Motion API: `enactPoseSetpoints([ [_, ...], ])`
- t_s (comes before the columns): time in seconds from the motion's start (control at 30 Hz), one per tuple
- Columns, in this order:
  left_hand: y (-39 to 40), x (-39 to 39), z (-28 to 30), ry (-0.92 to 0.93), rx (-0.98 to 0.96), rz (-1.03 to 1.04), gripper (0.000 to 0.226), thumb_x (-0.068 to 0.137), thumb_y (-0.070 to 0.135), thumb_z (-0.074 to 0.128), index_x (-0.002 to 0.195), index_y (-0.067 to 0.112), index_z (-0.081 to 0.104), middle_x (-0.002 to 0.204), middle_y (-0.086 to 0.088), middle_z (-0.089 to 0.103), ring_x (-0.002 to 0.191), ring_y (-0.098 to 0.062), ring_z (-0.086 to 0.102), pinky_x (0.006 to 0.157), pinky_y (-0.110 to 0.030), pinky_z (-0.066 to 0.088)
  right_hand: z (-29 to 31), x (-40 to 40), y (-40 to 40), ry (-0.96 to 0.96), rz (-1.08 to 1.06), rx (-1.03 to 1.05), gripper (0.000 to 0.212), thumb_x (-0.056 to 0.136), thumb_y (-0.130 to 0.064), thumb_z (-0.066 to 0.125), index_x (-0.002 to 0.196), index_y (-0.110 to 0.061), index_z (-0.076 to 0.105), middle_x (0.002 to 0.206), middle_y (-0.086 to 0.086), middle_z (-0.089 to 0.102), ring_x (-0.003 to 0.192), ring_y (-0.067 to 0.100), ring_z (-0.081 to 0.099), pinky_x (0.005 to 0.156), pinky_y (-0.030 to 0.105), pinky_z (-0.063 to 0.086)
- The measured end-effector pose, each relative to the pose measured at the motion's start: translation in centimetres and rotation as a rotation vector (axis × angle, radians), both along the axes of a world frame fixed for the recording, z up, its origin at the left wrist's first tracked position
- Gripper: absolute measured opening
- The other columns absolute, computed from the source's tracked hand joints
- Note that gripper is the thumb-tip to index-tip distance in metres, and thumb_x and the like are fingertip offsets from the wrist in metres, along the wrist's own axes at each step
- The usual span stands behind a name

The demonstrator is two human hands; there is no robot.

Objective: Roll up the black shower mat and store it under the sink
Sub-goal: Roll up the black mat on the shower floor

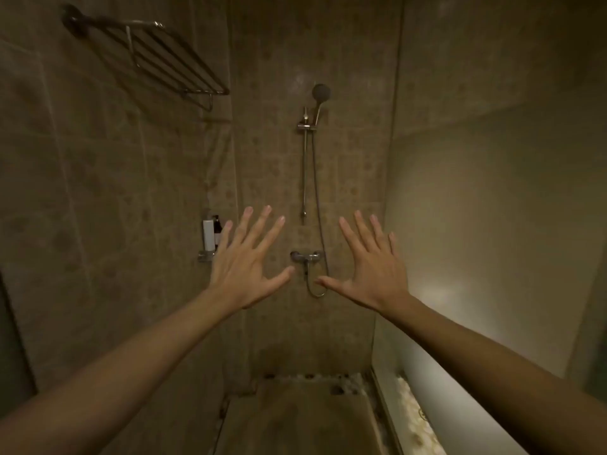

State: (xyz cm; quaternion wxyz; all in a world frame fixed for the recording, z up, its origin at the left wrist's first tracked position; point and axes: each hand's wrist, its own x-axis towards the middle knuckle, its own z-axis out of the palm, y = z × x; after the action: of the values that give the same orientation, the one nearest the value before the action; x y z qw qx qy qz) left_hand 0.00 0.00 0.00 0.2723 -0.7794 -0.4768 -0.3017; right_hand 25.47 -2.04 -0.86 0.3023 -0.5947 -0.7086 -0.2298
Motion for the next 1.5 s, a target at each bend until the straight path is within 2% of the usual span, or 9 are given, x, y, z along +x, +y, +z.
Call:
enactPoseSetpoints([
  [0.2,2.6,2.9,-5.6,0.055,-0.102,0.103,0.087,0.083,0.080,0.020,0.153,0.036,-0.009,0.163,0.002,-0.012,0.148,-0.022,-0.017,0.120,-0.053,0.003,-6.5,1.9,2.9,-0.093,-0.006,-0.146,0.115,0.066,-0.096,0.032,0.156,-0.035,-0.003,0.165,-0.001,-0.010,0.150,0.022,-0.016,0.121,0.053,0.003],
  [0.43,4.9,3.9,-15.5,0.023,-0.310,0.116,0.087,0.082,0.081,0.021,0.152,0.039,-0.011,0.163,0.004,-0.013,0.148,-0.021,-0.019,0.120,-0.052,0.002,-15.6,2.9,6.2,-0.089,0.019,-0.371,0.113,0.069,-0.095,0.029,0.154,-0.035,-0.015,0.162,0.001,-0.023,0.147,0.024,-0.026,0.121,0.055,-0.004],
  [0.63,7.5,3.9,-24.5,-0.025,-0.464,0.155,0.089,0.080,0.078,0.034,0.153,0.039,0.001,0.164,0.009,0.006,0.150,-0.020,-0.001,0.120,-0.049,0.007,-24.2,2.1,9.0,-0.024,0.007,-0.465,0.114,0.065,-0.095,0.038,0.156,-0.033,0.007,0.166,0.002,0.002,0.152,0.026,-0.005,0.120,0.055,0.009],
  [0.8,8.9,4.0,-32.5,-0.152,-0.691,0.043,0.087,0.087,0.066,0.049,0.155,0.025,0.013,0.163,0.003,0.008,0.150,-0.021,0.007,0.119,-0.048,0.014,-31.7,1.2,10.3,-0.062,-0.009,-0.672,0.115,0.065,-0.097,0.027,0.156,-0.031,0.007,0.166,0.003,0.002,0.151,0.025,-0.008,0.121,0.054,0.002],
  [0.9,9.5,3.6,-36.5,-0.030,-0.829,0.127,0.086,0.086,0.072,0.030,0.155,0.026,0.007,0.164,0.003,-0.003,0.150,-0.025,-0.003,0.118,-0.051,0.010,-35.4,0.6,10.8,-0.044,0.002,-0.798,0.113,0.067,-0.095,0.032,0.156,-0.034,0.000,0.166,-0.001,-0.004,0.151,0.022,-0.011,0.121,0.051,0.002],
  [0.97,9.8,3.4,-38.6,-0.013,-0.891,0.151,0.089,0.080,0.074,0.022,0.155,0.029,0.006,0.164,0.000,0.001,0.150,-0.027,-0.001,0.119,-0.054,0.007,-37.2,0.5,11.0,-0.011,0.008,-0.852,0.112,0.067,-0.094,0.035,0.155,-0.036,-0.003,0.166,-0.004,-0.007,0.150,0.020,-0.014,0.122,0.050,0.002],
  [1.03,10.1,3.2,-40.2,-0.072,-0.919,0.148,0.089,0.079,0.075,0.026,0.154,0.033,0.007,0.164,0.001,0.005,0.150,-0.027,0.000,0.120,-0.053,0.006,-38.6,0.4,11.3,0.018,0.004,-0.884,0.111,0.067,-0.092,0.039,0.155,-0.038,-0.001,0.166,-0.005,-0.005,0.150,0.018,-0.014,0.122,0.047,0.002],
  [1.17,10.9,3.0,-42.6,-0.079,-0.985,0.193,0.090,0.075,0.081,0.017,0.153,0.039,-0.004,0.163,0.010,-0.007,0.148,-0.018,-0.014,0.119,-0.047,0.004,-40.6,0.6,12.0,0.057,-0.016,-0.948,0.109,0.068,-0.090,0.042,0.154,-0.041,-0.003,0.165,-0.008,-0.008,0.150,0.017,-0.014,0.122,0.044,-0.001],
  [1.5,16.6,5.2,-45.0,-0.093,-1.070,0.211,0.090,0.076,0.077,0.021,0.153,0.036,-0.002,0.164,0.004,-0.007,0.149,-0.023,-0.010,0.121,-0.048,0.005,-44.2,2.7,18.3,0.052,0.015,-1.010,0.106,0.072,-0.091,0.037,0.156,-0.036,0.003,0.166,-0.004,-0.006,0.150,0.020,-0.014,0.122,0.049,0.001],
])
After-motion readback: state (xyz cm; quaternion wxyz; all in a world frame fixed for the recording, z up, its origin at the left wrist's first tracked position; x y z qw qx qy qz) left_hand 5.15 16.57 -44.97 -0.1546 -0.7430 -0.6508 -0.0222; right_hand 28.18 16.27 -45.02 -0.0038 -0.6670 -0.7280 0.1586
